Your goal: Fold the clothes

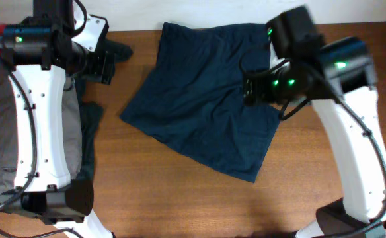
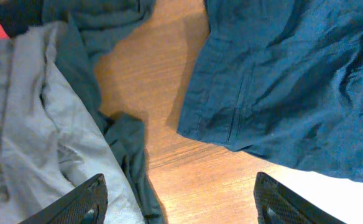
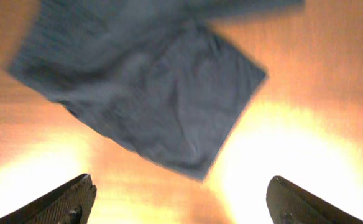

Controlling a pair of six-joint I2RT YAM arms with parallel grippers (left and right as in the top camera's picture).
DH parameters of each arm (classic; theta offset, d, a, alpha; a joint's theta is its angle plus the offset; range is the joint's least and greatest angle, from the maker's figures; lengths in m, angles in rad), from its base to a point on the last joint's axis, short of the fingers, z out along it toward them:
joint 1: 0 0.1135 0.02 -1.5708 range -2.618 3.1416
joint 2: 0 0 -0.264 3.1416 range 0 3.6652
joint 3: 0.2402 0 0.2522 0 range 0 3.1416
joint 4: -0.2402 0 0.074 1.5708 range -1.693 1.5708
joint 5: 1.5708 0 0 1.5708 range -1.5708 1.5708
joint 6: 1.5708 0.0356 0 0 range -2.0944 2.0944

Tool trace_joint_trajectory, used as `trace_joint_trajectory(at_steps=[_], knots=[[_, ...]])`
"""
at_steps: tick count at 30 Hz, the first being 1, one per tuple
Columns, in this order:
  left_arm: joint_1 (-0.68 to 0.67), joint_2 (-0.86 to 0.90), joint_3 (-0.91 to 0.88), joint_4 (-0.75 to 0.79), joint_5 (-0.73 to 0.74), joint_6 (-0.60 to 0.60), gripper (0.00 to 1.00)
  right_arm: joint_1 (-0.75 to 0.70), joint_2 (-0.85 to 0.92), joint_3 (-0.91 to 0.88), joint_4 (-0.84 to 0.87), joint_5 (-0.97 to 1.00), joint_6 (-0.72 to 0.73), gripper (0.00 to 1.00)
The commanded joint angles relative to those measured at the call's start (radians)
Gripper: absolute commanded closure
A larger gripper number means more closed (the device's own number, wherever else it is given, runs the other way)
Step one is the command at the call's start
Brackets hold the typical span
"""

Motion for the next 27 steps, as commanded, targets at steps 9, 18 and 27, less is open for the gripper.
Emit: trace_joint_trajectory(at_steps=[9, 18, 27], knots=[[0.005, 0.020, -0.458, 0.286, 0.013, 0.147, 0.23, 0.043, 0.006, -0.596, 0.211, 0.025, 0.252, 0.08], [-0.012, 0.020, -0.778, 0.563, 0.015, 0.141, 0.13, 0.050, 0.006, -0.889, 0.454, -0.098, 0.256, 0.08], [-0.012, 0.021, -0.900, 0.794, 0.072, 0.138, 0.09, 0.050, 0.006, -1.002, 0.586, -0.120, 0.257, 0.09]])
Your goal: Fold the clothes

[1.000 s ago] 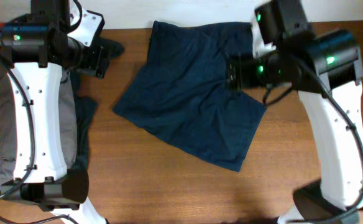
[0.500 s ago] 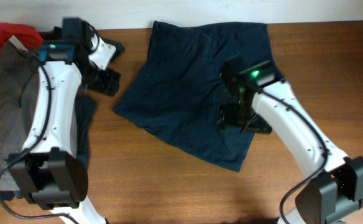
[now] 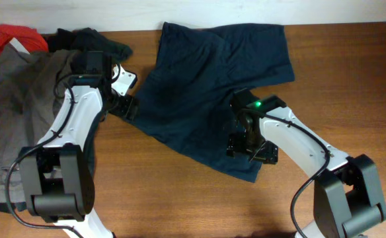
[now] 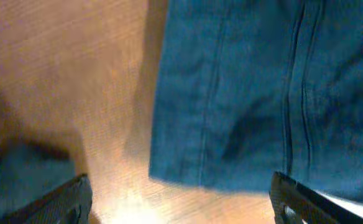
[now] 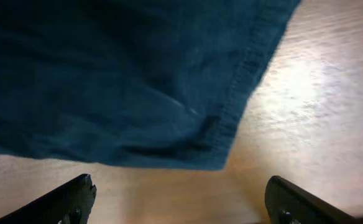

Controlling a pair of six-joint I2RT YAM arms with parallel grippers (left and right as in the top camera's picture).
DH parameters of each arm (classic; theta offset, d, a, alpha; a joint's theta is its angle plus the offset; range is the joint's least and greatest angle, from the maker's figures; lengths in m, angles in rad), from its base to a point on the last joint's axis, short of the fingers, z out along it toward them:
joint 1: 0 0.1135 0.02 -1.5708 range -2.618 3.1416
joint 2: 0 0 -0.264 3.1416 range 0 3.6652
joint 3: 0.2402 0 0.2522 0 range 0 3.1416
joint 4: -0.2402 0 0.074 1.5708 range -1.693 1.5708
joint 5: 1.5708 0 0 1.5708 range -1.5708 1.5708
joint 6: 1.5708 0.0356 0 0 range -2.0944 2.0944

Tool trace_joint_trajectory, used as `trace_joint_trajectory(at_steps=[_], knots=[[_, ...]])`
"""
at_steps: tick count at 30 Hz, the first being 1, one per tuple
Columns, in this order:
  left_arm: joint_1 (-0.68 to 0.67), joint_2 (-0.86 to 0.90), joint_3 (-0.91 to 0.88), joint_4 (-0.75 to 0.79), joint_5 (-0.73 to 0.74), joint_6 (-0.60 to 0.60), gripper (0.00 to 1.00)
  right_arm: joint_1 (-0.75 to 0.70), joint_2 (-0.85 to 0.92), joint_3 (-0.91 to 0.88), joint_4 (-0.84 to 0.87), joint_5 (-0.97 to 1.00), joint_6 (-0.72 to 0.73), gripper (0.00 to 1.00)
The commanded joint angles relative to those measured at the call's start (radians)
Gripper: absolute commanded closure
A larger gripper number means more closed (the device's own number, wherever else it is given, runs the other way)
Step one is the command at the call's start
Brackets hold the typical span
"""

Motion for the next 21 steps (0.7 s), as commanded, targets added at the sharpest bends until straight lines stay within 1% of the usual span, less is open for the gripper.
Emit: trace_joint_trajectory(at_steps=[1, 4, 14, 21], knots=[[-0.001, 0.009, -0.047, 0.069, 0.065, 0.031, 0.09, 0.007, -0.006, -0.045, 0.045, -0.029, 0.016, 0.09], [-0.001, 0.009, -0.075, 0.117, 0.083, 0.066, 0.09, 0.007, -0.006, -0.105, 0.109, -0.053, 0.027, 0.09], [-0.001, 0.010, -0.109, 0.132, 0.082, 0.066, 0.09, 0.007, -0.006, -0.208, 0.206, -0.060, 0.035, 0.09], [-0.001, 0.058, -0.118, 0.160, 0.083, 0.065, 0.09, 0.007, -0.006, -0.269, 0.267, -0.081, 0.039, 0.10]])
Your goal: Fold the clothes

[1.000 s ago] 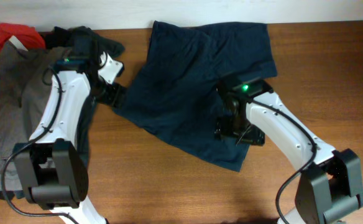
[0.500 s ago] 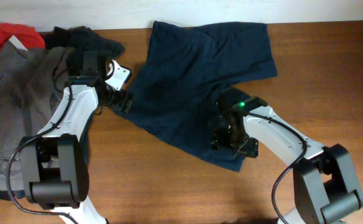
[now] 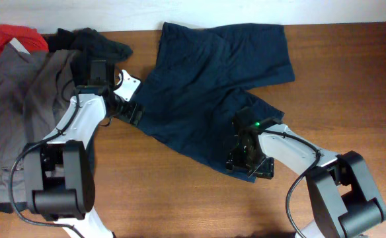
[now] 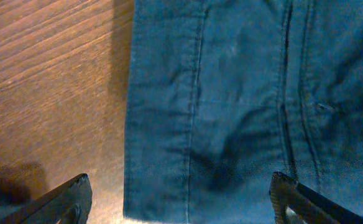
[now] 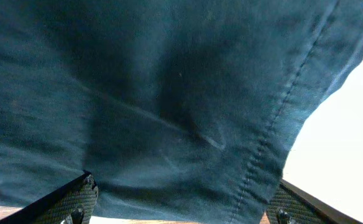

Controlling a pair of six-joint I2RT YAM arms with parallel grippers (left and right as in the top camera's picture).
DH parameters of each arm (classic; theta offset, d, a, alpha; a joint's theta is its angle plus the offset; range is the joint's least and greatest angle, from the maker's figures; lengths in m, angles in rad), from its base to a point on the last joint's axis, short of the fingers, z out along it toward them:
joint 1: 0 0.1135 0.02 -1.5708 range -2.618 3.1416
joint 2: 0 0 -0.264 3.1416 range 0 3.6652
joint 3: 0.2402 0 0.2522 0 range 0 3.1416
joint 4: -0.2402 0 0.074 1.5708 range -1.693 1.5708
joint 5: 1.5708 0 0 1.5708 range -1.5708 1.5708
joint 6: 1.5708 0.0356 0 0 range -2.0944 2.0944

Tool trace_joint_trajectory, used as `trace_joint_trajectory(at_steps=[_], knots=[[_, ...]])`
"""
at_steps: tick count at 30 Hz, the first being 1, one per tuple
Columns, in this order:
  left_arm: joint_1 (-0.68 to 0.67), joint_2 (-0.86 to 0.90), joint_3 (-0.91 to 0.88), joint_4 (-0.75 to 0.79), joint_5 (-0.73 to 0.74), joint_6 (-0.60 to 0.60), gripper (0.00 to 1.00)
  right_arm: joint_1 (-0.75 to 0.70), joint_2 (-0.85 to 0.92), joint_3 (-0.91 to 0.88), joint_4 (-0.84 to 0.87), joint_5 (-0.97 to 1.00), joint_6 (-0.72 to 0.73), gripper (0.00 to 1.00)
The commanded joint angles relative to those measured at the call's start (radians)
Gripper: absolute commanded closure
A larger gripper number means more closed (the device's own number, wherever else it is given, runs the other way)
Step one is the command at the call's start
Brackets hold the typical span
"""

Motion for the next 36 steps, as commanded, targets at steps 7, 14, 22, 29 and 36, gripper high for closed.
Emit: trace_joint_trajectory(at_steps=[7, 14, 22, 29, 36], knots=[[-0.001, 0.108, -0.010, 0.004, 0.025, 0.011, 0.09, 0.007, -0.006, -0.034, 0.043, -0.012, 0.016, 0.13], [-0.001, 0.155, -0.010, 0.001, 0.028, 0.007, 0.21, 0.007, -0.006, -0.034, 0.059, -0.011, 0.016, 0.16], [-0.001, 0.157, -0.010, -0.037, 0.029, -0.113, 0.99, -0.003, -0.006, -0.033, 0.052, -0.011, 0.016, 0.73], [0.000, 0.157, 0.068, -0.232, 0.024, -0.237, 0.99, -0.098, -0.029, -0.013, 0.001, -0.011, -0.039, 0.96], [0.000, 0.157, 0.228, -0.489, 0.025, -0.367, 0.99, -0.251, -0.166, 0.060, -0.112, -0.010, -0.171, 0.96]])
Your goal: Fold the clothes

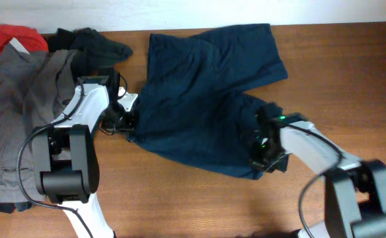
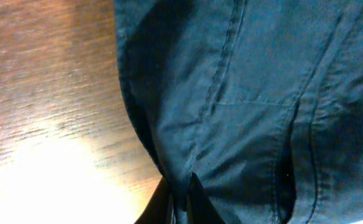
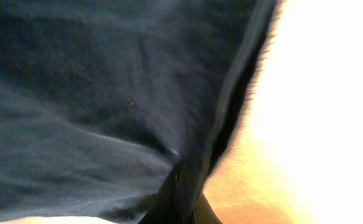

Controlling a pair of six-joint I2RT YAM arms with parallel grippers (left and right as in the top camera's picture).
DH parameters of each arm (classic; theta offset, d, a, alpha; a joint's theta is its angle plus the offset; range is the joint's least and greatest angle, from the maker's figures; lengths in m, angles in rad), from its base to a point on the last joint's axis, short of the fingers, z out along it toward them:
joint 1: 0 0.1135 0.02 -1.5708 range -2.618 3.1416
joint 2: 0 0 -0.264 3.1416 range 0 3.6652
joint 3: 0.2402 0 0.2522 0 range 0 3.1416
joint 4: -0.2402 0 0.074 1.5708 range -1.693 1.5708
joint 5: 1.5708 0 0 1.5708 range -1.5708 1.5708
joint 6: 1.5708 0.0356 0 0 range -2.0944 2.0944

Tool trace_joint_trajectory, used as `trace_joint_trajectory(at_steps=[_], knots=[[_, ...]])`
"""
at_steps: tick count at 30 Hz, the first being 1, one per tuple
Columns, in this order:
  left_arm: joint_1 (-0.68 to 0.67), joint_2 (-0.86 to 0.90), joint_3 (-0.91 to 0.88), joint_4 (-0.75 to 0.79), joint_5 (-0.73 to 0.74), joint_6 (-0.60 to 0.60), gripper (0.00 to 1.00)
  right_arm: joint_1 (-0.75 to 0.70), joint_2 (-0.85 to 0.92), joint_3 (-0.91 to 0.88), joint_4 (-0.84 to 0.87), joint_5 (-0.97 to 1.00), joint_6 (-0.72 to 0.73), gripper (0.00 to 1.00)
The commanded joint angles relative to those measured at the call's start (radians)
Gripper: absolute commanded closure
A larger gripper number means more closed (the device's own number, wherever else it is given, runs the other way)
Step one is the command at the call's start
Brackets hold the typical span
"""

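Note:
Dark blue shorts (image 1: 203,99) lie spread across the middle of the wooden table. My left gripper (image 1: 128,122) is at their left corner, shut on the hem; in the left wrist view the fabric (image 2: 231,112) pinches up between the closed fingers (image 2: 181,205). My right gripper (image 1: 267,157) is at the lower right corner, shut on the hem there; the right wrist view shows dark cloth (image 3: 107,93) drawn into the closed fingers (image 3: 178,208).
A pile of clothes sits at the left: a grey garment (image 1: 14,112), a dark one (image 1: 97,46) and a red one (image 1: 11,34). Bare wood (image 1: 351,79) lies right of the shorts and along the front edge.
Both grippers were open over the shorts' corners; now each is shut on the hem. The shorts have shifted a little left, and the right gripper sits further right.
Both arms were raised above the table with open grippers and the shorts lay flat. Then each gripper was low at a corner of the shorts, open. Now both are shut on the hems and the cloth is bunched at those corners.

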Motion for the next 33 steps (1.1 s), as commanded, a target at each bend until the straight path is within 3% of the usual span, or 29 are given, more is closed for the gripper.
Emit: trace_joint_trajectory(at_steps=[1, 10, 28, 33], knots=[[0.000, 0.016, 0.092, -0.079, -0.005, -0.108, 0.99, -0.071, -0.122, 0.073, -0.053, 0.008, -0.097, 0.96], [-0.016, -0.024, 0.172, -0.224, -0.006, -0.136, 0.99, -0.166, -0.365, 0.170, -0.184, 0.019, -0.170, 0.96], [-0.142, -0.412, 0.170, -0.376, -0.267, -0.277, 0.99, -0.171, -0.639, 0.171, -0.346, 0.069, -0.170, 0.96], [-0.149, -0.484, 0.166, -0.398, -0.277, -0.285, 0.99, -0.171, -0.720, 0.171, -0.384, 0.068, -0.169, 0.96]])
